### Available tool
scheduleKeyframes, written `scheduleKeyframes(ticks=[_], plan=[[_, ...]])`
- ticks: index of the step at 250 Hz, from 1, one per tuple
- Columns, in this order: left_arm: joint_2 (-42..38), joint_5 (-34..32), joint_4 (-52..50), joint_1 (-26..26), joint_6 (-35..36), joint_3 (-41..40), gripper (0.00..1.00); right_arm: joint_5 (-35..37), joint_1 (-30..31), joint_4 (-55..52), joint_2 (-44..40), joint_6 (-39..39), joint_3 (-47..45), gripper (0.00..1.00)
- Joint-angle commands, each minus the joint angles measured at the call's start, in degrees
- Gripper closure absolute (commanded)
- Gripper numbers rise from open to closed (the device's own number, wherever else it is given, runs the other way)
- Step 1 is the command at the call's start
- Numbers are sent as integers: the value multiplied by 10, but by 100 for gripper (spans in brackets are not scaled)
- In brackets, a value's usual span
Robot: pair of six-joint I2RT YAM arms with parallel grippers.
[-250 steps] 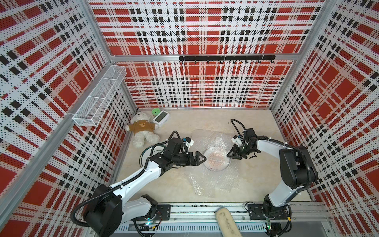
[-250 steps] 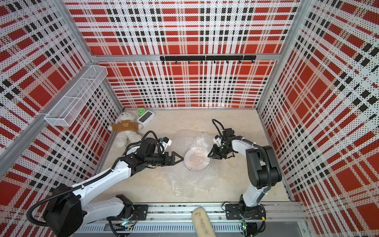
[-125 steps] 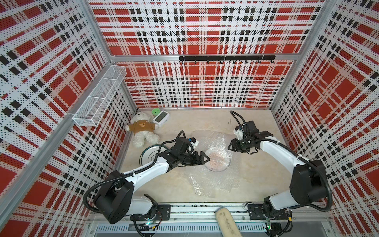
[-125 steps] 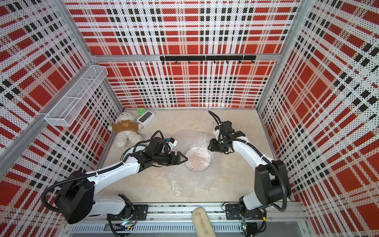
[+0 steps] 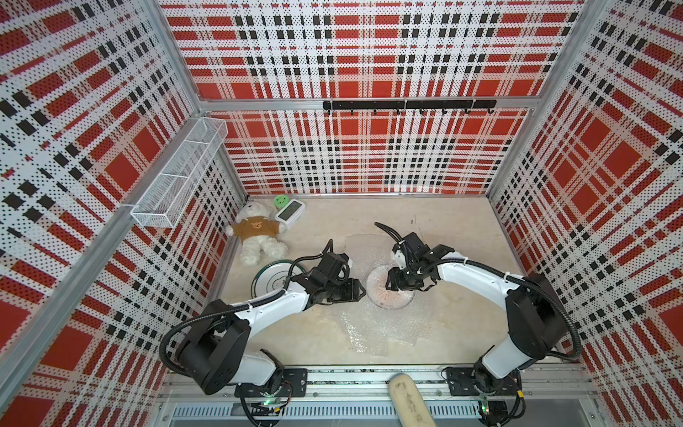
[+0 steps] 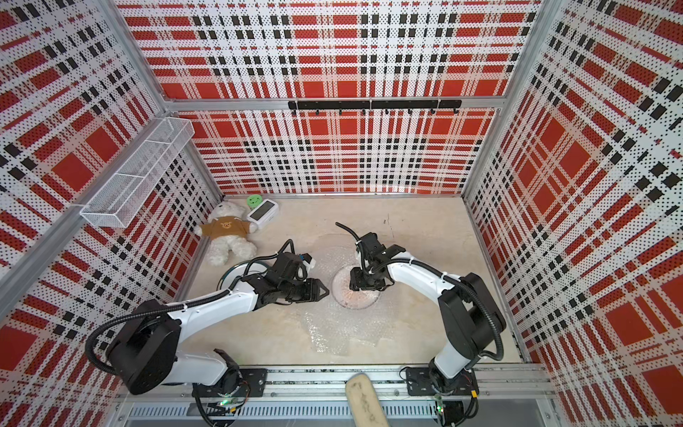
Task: Unpack dinner plates from bubble wrap
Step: Unwrap the bubble wrap.
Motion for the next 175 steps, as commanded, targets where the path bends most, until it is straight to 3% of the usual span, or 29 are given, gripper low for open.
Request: scheduleKeyframes(ticks=[1,86,121,175], plan=[[34,-16,-9,-4,24,21,45,13,6,24,9,15,5,45],[60,14,25,-15,13,7,69,94,42,-14,65,14,38,47],[50,10,26,-14,11,-6,77,116,50,-28,79,12,45,56],[50,12,39,-14,-3,-22,96,153,60,-55,80,8,57,83]])
